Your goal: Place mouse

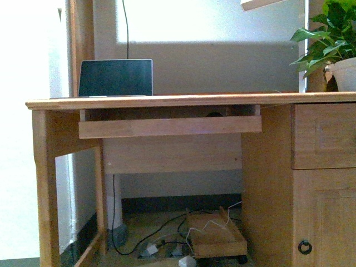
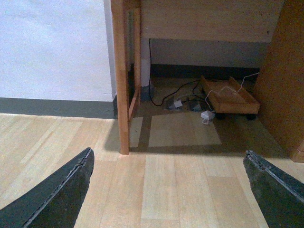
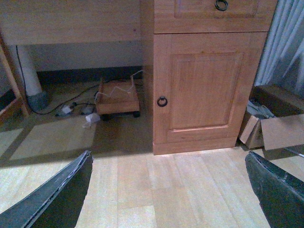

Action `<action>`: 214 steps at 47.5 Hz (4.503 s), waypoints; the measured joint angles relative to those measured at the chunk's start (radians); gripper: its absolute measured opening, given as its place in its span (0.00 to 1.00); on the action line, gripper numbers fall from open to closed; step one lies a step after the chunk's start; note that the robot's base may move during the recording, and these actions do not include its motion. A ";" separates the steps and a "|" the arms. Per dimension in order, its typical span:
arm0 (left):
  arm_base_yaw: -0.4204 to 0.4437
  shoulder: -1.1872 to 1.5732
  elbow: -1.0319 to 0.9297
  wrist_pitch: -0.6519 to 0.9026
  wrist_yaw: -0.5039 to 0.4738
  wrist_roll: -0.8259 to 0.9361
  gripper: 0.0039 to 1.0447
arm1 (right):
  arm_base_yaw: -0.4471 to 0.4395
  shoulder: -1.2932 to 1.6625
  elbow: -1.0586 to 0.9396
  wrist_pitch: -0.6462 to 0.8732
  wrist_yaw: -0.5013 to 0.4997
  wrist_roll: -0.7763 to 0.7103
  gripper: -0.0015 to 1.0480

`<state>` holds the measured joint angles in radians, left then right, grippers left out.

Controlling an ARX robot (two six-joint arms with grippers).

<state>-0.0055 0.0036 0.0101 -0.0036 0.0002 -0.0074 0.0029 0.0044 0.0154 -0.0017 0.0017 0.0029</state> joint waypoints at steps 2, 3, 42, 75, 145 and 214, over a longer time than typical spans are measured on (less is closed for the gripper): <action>0.000 0.000 0.000 0.000 0.000 0.000 0.93 | 0.000 0.000 0.000 0.000 0.000 0.000 0.93; 0.000 0.000 0.000 0.000 0.000 0.000 0.93 | 0.000 0.000 0.000 0.000 0.000 0.000 0.93; 0.000 0.000 0.000 0.000 0.000 0.000 0.93 | 0.000 0.000 0.000 0.000 0.000 0.000 0.93; 0.000 0.000 0.000 0.000 0.000 0.000 0.93 | 0.000 0.000 0.000 0.000 0.000 0.000 0.93; 0.000 0.000 0.000 0.000 0.000 0.000 0.93 | 0.000 0.000 0.000 0.000 -0.001 0.000 0.93; 0.132 1.495 0.514 0.723 0.235 1.015 0.93 | 0.000 0.000 0.000 0.000 -0.001 0.000 0.93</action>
<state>0.1268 1.4982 0.5243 0.7193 0.2348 1.0080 0.0025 0.0044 0.0154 -0.0013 0.0006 0.0029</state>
